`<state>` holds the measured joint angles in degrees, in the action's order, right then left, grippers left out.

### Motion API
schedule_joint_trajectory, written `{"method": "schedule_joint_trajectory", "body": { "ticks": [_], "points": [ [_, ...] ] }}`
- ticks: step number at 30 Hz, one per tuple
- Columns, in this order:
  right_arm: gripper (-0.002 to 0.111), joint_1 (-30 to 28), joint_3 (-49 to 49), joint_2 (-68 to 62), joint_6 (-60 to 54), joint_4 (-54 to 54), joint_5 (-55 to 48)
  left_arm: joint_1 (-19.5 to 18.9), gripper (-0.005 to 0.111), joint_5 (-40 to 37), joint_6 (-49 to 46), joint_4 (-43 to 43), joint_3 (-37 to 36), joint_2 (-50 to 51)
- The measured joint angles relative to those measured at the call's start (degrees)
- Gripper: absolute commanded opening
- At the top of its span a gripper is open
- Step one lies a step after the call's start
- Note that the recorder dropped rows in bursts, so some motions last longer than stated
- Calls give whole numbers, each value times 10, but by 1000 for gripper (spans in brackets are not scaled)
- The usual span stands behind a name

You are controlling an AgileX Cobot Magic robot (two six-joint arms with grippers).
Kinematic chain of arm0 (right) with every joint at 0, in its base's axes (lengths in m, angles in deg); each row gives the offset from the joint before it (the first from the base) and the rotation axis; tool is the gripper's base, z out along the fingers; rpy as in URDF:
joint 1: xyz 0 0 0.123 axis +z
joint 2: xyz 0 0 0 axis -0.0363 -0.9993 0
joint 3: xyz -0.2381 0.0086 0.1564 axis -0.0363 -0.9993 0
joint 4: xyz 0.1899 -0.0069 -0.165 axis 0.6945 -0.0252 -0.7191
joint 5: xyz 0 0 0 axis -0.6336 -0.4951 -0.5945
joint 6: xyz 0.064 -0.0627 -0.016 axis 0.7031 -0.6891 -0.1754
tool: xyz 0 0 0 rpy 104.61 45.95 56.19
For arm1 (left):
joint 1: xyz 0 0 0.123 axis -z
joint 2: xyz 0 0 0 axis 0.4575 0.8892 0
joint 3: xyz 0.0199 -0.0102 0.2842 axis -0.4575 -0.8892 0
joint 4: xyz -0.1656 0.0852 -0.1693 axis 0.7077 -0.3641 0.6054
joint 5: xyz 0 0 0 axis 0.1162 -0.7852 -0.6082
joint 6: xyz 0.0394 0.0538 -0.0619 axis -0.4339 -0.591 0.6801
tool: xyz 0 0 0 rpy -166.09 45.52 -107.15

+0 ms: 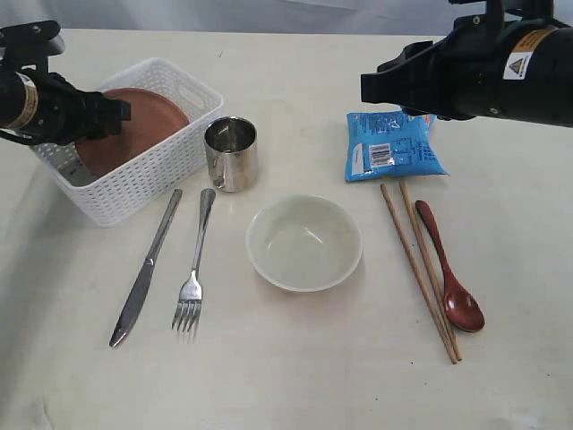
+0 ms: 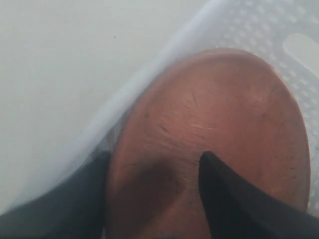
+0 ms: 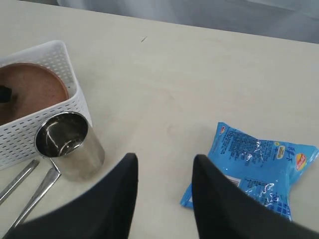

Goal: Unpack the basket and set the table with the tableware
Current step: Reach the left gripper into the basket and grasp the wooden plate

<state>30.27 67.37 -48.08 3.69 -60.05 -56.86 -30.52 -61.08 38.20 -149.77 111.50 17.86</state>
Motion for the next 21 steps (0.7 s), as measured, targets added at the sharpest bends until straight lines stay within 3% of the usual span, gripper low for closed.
{"method": "schedule_joint_trajectory", "body": {
  "ticks": [7,15,21],
  "points": [
    [36,0,0,0,0,0,4,0,47,4,1,0,34,24],
    [36,0,0,0,0,0,7,0,1,15,8,7,57,23],
    [36,0,0,0,0,0,7,0,0,21,11,10,75,22]
  ]
}}
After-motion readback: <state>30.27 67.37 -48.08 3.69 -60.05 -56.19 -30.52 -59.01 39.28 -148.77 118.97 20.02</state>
